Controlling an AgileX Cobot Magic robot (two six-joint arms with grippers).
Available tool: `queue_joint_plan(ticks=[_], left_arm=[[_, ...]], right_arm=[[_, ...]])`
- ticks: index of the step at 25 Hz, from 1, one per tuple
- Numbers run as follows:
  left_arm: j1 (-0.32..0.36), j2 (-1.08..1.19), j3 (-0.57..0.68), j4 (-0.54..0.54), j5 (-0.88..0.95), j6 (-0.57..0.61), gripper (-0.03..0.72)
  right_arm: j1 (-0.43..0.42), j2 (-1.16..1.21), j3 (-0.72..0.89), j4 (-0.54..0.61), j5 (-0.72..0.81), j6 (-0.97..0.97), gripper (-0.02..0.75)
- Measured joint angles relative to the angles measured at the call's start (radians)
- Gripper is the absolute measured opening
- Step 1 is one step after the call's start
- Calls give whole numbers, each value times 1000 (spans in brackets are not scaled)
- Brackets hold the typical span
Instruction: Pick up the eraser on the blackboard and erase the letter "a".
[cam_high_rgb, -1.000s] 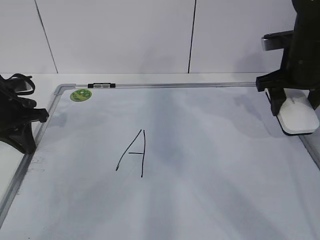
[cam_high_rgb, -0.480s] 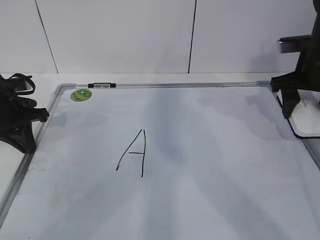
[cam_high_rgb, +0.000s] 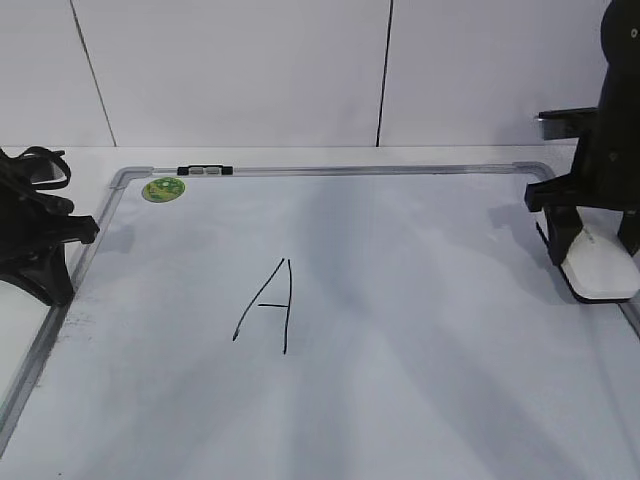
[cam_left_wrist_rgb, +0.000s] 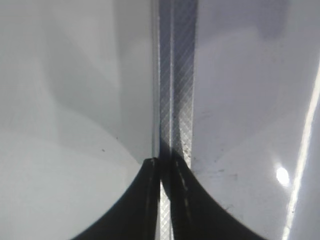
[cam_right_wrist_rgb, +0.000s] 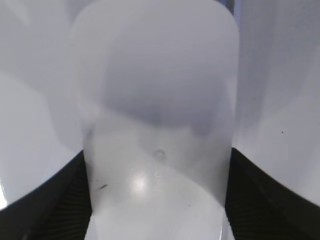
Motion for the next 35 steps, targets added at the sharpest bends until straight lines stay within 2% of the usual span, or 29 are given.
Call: queue_joint_plan(ticks=[35], left_arm=[[0, 0, 0, -6, -8, 0, 35]], right_arm=[[-4, 46, 0, -1, -4, -2, 571]])
